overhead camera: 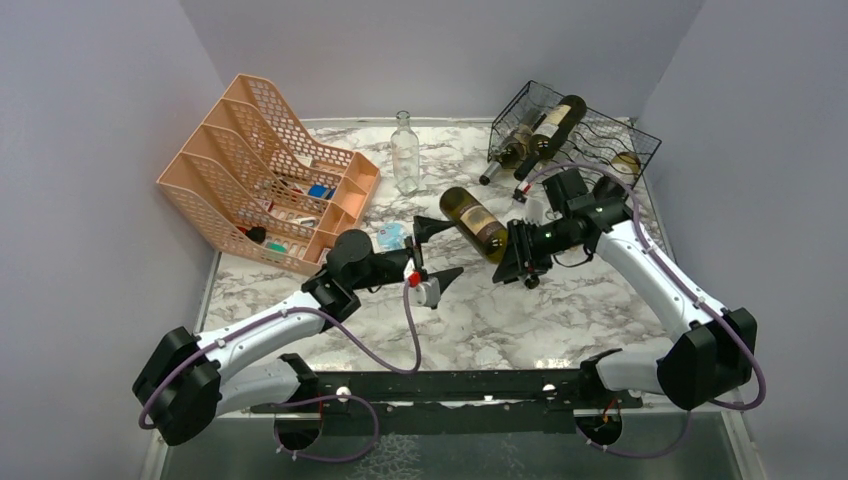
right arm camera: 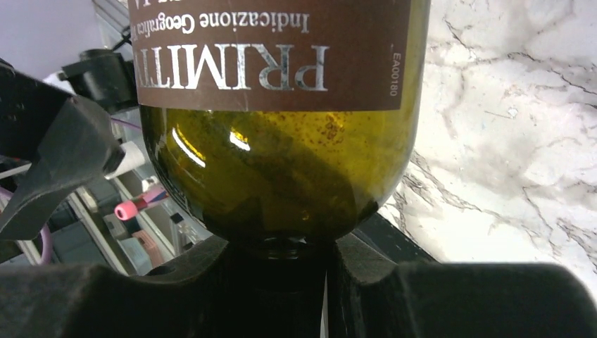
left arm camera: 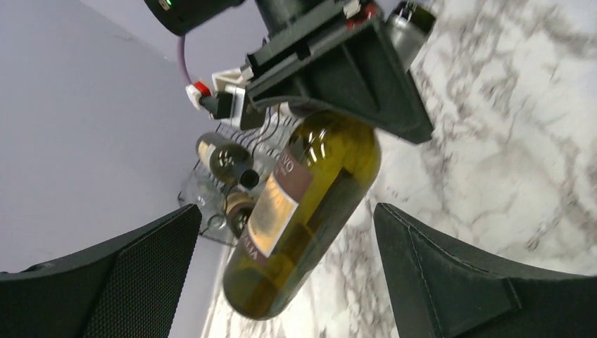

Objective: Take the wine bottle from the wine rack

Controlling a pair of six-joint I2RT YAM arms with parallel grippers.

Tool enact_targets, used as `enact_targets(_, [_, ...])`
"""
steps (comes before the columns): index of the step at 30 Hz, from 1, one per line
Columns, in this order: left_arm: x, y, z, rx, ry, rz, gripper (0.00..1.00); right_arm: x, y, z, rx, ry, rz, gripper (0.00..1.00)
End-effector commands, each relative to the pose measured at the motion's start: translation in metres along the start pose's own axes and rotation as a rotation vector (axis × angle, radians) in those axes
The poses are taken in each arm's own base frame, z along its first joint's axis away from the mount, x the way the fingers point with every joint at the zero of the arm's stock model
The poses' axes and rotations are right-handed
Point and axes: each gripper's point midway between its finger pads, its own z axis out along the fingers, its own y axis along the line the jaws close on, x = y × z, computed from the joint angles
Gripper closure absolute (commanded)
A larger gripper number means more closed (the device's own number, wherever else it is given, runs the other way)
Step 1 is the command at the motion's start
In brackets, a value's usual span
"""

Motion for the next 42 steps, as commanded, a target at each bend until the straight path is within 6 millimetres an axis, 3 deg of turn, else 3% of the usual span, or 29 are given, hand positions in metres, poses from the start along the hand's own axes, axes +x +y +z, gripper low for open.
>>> enact_targets(1, [0.040, -0.007, -0.005, 0.014, 0.192, 0.197, 0.00, 0.003, 0.004, 0.003, -0.011, -0.003, -0.106, 0.99])
enact_targets(7, [0.050, -0.019, 0.003, 0.045, 0.226, 0.206, 0.00, 0.019, 0.012, 0.017, -0.047, 0.059, -0.107, 0.99])
enact_targets(16, [0.069, -0.047, 0.012, 0.144, 0.269, 0.185, 0.00, 0.026, 0.032, 0.030, -0.057, 0.097, -0.157, 0.99])
enact_targets(28, [0.079, -0.064, 0.023, 0.181, 0.311, 0.162, 0.01, 0.031, 0.052, 0.044, -0.079, 0.125, -0.200, 0.99])
enact_targets(35, [0.076, -0.064, 0.027, 0.180, 0.304, 0.132, 0.01, 0.033, 0.055, 0.046, -0.082, 0.119, -0.220, 0.99])
enact_targets(38, [0.068, -0.056, 0.030, 0.155, 0.289, 0.094, 0.09, 0.031, 0.055, 0.044, -0.077, 0.103, -0.227, 0.96])
enact_targets(42, [0.065, -0.048, 0.033, 0.122, 0.296, 0.058, 0.34, 0.031, 0.053, 0.042, -0.061, 0.091, -0.230, 0.75])
